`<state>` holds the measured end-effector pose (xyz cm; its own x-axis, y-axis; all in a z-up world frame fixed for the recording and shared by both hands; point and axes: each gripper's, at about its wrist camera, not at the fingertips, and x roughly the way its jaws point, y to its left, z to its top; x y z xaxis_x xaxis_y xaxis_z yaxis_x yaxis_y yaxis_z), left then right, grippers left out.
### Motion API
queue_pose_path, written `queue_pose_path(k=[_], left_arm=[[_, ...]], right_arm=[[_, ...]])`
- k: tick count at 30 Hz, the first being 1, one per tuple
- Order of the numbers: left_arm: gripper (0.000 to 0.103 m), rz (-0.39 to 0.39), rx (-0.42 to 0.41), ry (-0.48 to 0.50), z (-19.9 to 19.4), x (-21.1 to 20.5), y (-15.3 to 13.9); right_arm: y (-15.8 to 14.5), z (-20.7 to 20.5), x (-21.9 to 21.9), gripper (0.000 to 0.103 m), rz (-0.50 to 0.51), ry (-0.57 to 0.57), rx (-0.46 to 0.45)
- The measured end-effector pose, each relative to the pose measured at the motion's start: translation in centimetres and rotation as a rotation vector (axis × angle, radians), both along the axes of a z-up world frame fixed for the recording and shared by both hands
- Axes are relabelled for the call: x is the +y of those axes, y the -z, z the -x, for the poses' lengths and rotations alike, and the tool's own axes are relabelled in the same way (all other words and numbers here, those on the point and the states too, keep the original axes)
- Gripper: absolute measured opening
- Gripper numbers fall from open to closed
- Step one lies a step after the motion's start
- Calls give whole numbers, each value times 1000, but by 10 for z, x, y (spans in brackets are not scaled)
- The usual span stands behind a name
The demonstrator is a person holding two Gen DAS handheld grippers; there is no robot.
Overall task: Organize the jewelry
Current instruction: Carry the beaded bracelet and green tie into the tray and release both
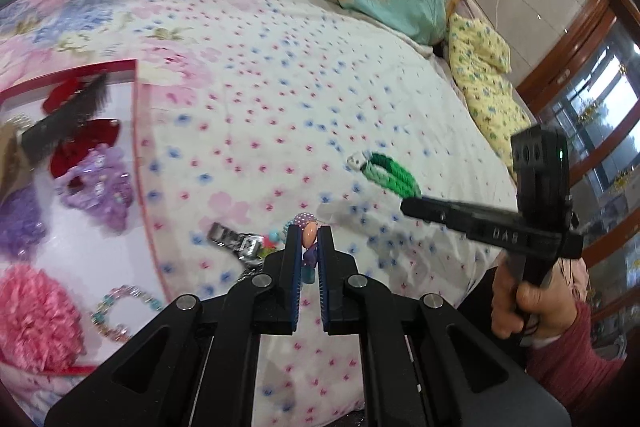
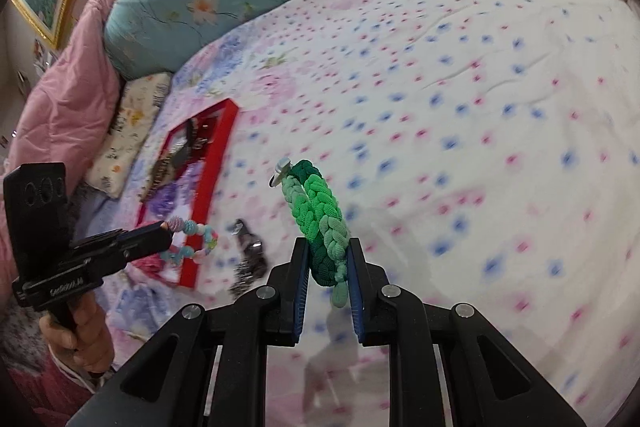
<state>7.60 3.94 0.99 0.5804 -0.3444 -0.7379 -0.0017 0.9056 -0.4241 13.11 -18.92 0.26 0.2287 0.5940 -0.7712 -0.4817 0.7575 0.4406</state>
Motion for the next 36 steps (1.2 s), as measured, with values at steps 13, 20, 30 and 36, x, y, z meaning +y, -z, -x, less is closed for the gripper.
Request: queue_pose_path(k=[13,20,30,36], left_arm=[[5,16,-36,-124,47,47,-10],[5,26,-69,-210,71,80,-17],[5,40,-90,-335,96,130,-16],[5,73,-93,-383,103,153,-10]], right_arm=[[-4,46,54,18,-65,-71,7],[-3,67,93,18,-91,-114,15],[-4,79,145,18,-102,-177,30],[4,82,170,19,-94,-191,51]])
